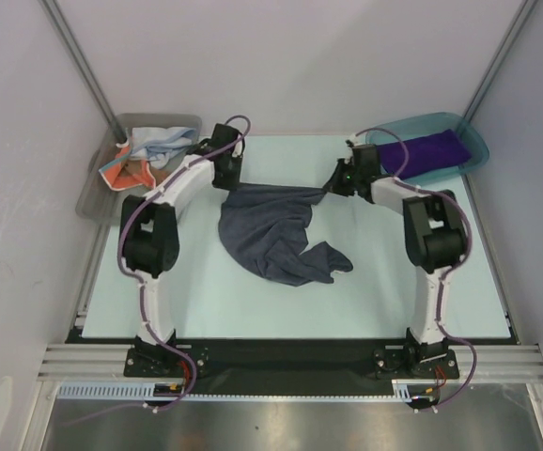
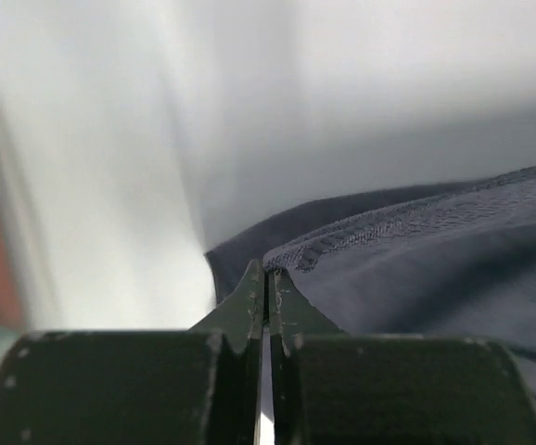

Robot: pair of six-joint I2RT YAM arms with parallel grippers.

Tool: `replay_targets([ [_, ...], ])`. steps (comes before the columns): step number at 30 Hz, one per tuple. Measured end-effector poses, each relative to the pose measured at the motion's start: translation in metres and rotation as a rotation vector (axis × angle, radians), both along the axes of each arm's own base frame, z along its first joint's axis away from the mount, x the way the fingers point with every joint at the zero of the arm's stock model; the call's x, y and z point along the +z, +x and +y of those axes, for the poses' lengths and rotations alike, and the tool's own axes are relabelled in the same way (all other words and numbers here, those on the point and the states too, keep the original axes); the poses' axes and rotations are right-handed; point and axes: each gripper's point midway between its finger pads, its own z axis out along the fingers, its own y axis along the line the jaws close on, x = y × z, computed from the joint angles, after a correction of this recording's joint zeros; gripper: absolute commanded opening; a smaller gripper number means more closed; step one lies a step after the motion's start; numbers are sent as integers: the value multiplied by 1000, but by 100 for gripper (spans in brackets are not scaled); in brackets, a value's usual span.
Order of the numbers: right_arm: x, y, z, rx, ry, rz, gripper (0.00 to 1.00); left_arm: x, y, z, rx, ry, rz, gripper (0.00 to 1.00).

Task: Fold and stack the towels
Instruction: Flatten out the crumpled towel

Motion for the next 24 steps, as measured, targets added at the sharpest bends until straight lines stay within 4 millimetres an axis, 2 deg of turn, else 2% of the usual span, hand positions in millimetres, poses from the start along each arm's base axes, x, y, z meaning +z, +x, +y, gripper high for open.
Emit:
replay_targets([
  [2, 14, -18, -28, -20, -20, 6, 0, 22, -20, -19, -20, -96, -17, 0],
  [5, 36, -44, -48, -17, -37, -10, 0, 38, -49, -37, -43, -219, 1, 6],
  [6, 40, -53, -50, -9, -41, -14, 0, 37, -57, -40, -47, -252, 17, 11],
  [8, 43, -71, -51, 15, -45, -14, 0, 28, -69, -45, -48, -301, 52, 15],
  [11, 33, -89, -49, 50, -46, 16, 0, -2, -85, -49, -39, -343, 152, 25],
  [13, 23, -98, -49, 67, -50, 51, 0, -14, -87, -51, -41, -349, 182, 28],
  [17, 15, -103, -46, 90, -40, 80, 0, -37, -82, -53, -51, -334, 220, 49],
  [18, 12, -104, -45, 94, -38, 87, 0, -40, -80, -52, -58, -326, 222, 50],
  [20, 6, -105, -45, 101, -36, 101, 0, -42, -75, -52, -73, -311, 212, 54],
  [24, -3, -107, -45, 110, -34, 122, 0, -38, -68, -50, -125, -287, 177, 57],
])
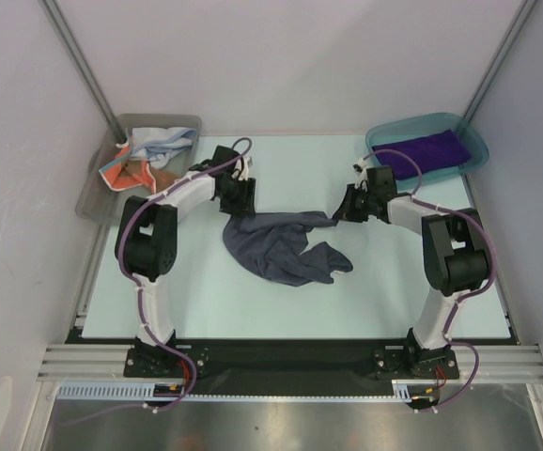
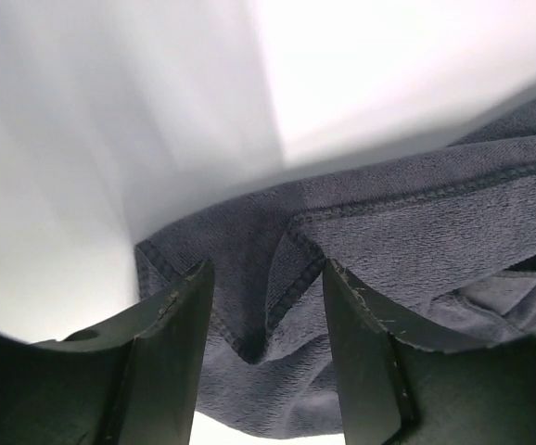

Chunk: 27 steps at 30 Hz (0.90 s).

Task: Fold and stack the towels
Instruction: Flatten out the crumpled towel

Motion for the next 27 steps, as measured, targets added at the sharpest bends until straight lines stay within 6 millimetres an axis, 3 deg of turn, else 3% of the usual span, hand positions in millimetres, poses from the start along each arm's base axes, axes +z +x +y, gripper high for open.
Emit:
replay_targets([
  [10, 2, 5, -6, -6, 19, -9, 0, 7, 24, 8, -54, 104, -91, 47],
  [13, 2, 5, -8, -9, 21, -9, 0, 5, 23, 5, -77, 116, -92, 43],
  [22, 3, 7, -9, -12, 23, -15, 0, -3, 17, 0, -101, 125, -72, 46],
  [25, 3, 7, -9, -13, 24, -16, 0, -7, 15, 1, -107, 131, -60, 38],
  [26, 3, 7, -9, -13, 24, -16, 0, -8, 15, 1, -108, 132, -57, 24],
  [27, 3, 7, -9, -13, 24, -17, 0, -8, 14, 1, -107, 131, -54, 16],
])
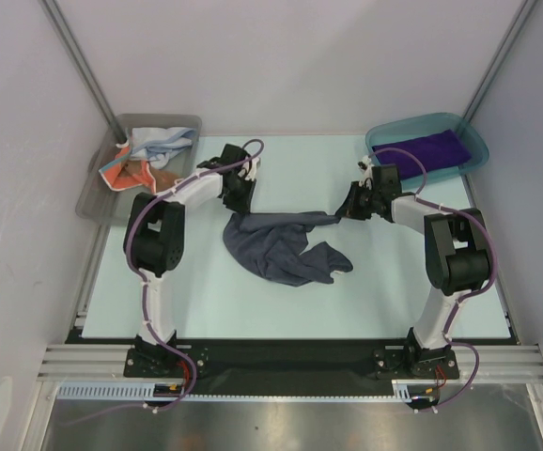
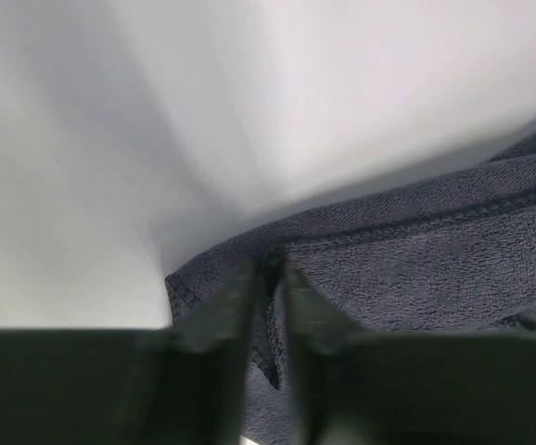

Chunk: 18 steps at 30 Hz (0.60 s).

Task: Fold and stack the towels
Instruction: Flatten out the crumpled towel

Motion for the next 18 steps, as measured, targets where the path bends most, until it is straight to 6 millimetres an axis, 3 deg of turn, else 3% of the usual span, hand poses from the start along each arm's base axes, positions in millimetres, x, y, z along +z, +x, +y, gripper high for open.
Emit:
replay_targets([
  [2, 0, 0, 0, 0, 0, -2, 0, 0, 0, 0, -8, 2, 3, 0],
  [7, 6, 3, -1, -9, -6, -20, 0, 16, 8, -4, -13, -7, -7, 0],
  [10, 35, 9, -7, -39, -23, -91, 0, 47, 22, -10, -14, -32, -60, 0],
  [12, 81, 17, -12, -65, -33, -189, 0, 82, 29, -14, -15, -60, -122, 0],
  [14, 147, 26, -18, -90, -44, -353, 0, 130, 28, -16, -16, -100, -199, 0],
  [16, 216, 20, -22, -103, -57, -528, 0, 194, 21, -16, -23, -158, -313, 0],
  [18, 292, -7, -29, -121, -69, -732, 0, 269, 2, -14, -31, -237, -458, 0],
])
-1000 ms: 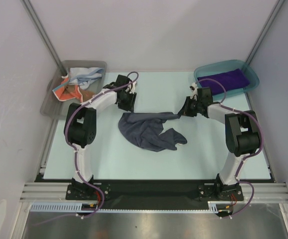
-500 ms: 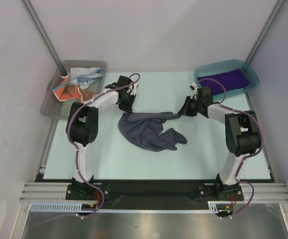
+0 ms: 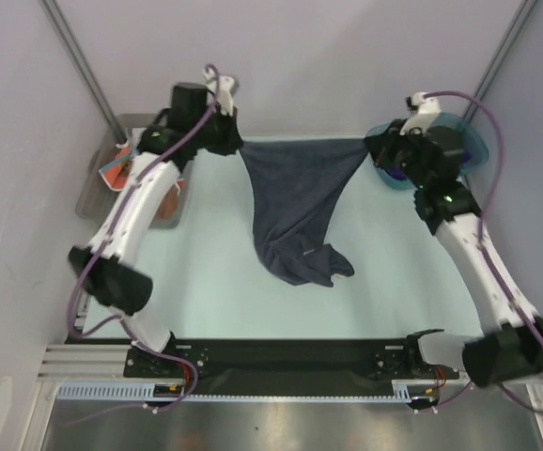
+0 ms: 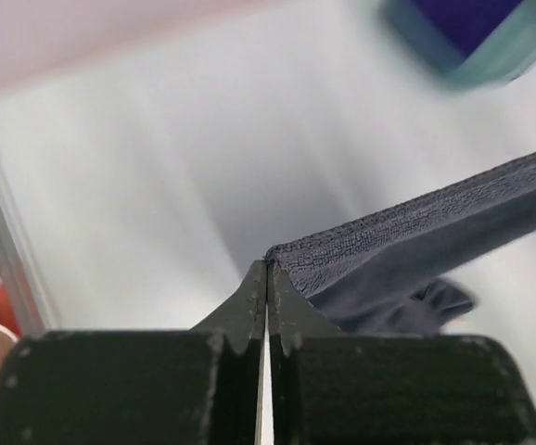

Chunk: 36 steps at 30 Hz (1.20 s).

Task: Fold and stack the towels
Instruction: Flatten out the crumpled towel

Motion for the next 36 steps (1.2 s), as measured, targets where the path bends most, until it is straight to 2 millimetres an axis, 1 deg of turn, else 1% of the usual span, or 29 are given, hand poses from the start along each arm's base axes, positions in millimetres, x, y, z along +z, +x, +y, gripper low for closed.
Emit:
replay_targets([
  [1, 35, -21, -2, 2, 2, -93, 0, 29, -12, 2, -8, -33, -60, 0],
  [2, 67, -45, -3, 13, 10, -185, 0, 66, -31, 4, -20, -83, -132, 1],
  [3, 96, -69, -5, 23, 21, -275, 0, 105, -55, 8, -34, -143, -216, 0],
  [4, 120, -95, -8, 31, 34, -357, 0, 136, -78, 10, -58, -198, -288, 0],
  [5, 141, -121, -13, 39, 52, -431, 0, 167, -105, 12, -90, -260, -359, 0],
  [6, 155, -141, -15, 49, 65, -482, 0, 192, -133, 14, -125, -317, -421, 0],
  [7, 172, -168, -19, 65, 80, -546, 0, 215, -162, 15, -170, -373, -483, 0],
  [9, 198, -216, -23, 108, 112, -662, 0, 245, -217, 15, -273, -471, -559, 0],
  [10, 208, -238, -24, 133, 124, -710, 0, 259, -242, 17, -321, -514, -598, 0],
  [11, 214, -255, -25, 155, 132, -743, 0, 267, -262, 18, -364, -548, -622, 0],
  [12, 217, -266, -26, 169, 138, -763, 0, 272, -274, 19, -392, -570, -635, 0],
  [13, 222, -278, -27, 182, 144, -783, 0, 276, -285, 18, -424, -592, -638, 0],
  [14, 225, -286, -28, 190, 150, -799, 0, 279, -292, 16, -449, -612, -635, 0],
  [16, 232, -296, -30, 193, 162, -818, 0, 279, -295, 12, -476, -642, -608, 0],
  [18, 238, -301, -32, 188, 170, -828, 0, 278, -293, 8, -483, -662, -578, 0],
  [21, 247, -302, -36, 163, 169, -838, 0, 279, -286, 6, -475, -673, -553, 0],
  [23, 257, -298, -37, 146, 162, -852, 0, 284, -282, 5, -467, -672, -555, 0],
  [24, 262, -295, -37, 143, 160, -857, 0, 286, -274, 4, -451, -666, -550, 0],
  [26, 270, -281, -36, 135, 148, -857, 0, 291, -261, 4, -417, -649, -562, 0],
  [27, 271, -269, -34, 129, 140, -849, 0, 294, -250, 5, -386, -634, -569, 0],
  [29, 270, -238, -31, 112, 121, -824, 0, 299, -224, 6, -319, -599, -582, 0],
  [30, 267, -215, -29, 100, 106, -799, 0, 301, -206, 7, -278, -577, -593, 0],
  [31, 263, -192, -26, 88, 92, -775, 0, 301, -184, 7, -235, -555, -592, 0],
  [32, 259, -165, -23, 79, 77, -753, 0, 301, -160, 10, -188, -534, -602, 0],
  [33, 250, -135, -20, 73, 63, -717, 0, 299, -139, 11, -152, -518, -601, 0],
  [34, 242, -111, -17, 68, 53, -694, 0, 292, -110, 14, -104, -497, -593, 0],
  [35, 232, -82, -16, 62, 42, -668, 0, 283, -81, 17, -62, -479, -581, 0],
  [36, 216, -51, -14, 62, 32, -631, 0, 273, -53, 21, -25, -462, -571, 0],
])
